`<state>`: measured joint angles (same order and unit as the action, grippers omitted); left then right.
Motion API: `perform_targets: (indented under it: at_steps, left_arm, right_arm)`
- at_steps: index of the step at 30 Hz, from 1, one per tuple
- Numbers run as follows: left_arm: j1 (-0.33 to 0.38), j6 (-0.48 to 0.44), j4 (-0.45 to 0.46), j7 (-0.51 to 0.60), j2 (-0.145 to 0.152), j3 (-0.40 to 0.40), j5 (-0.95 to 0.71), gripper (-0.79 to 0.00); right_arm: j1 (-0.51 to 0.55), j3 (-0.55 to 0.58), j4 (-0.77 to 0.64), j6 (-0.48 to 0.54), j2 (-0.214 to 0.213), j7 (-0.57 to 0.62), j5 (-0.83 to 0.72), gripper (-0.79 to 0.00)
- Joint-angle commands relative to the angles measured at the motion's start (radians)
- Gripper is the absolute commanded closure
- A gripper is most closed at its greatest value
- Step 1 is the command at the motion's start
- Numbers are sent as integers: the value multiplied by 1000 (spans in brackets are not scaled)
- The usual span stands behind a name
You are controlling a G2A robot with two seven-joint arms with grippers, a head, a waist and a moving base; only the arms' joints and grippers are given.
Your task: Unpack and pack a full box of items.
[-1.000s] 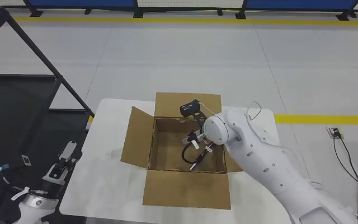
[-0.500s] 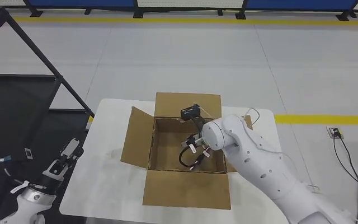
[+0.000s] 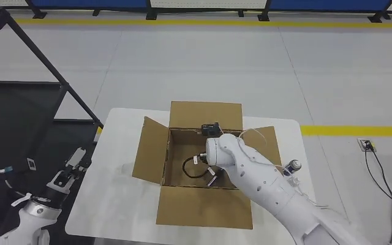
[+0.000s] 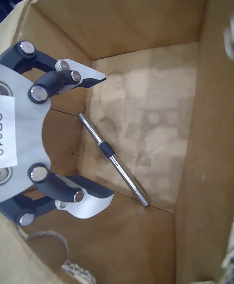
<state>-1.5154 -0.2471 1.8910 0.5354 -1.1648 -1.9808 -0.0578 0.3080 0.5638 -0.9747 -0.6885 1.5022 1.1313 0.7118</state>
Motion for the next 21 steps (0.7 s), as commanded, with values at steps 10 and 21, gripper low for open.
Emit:
perform_targets:
  at_steps: [10,21]
  left_arm:
    - [22,20,-20,-12,7,12,7,-785]
    - [11,17,-12,-32,10,29,18,-785]
  right_arm:
    - [-36,-17,88,4,36,5,-97,-785]
    - [15,4,79,-3,34,-78,-95,-785]
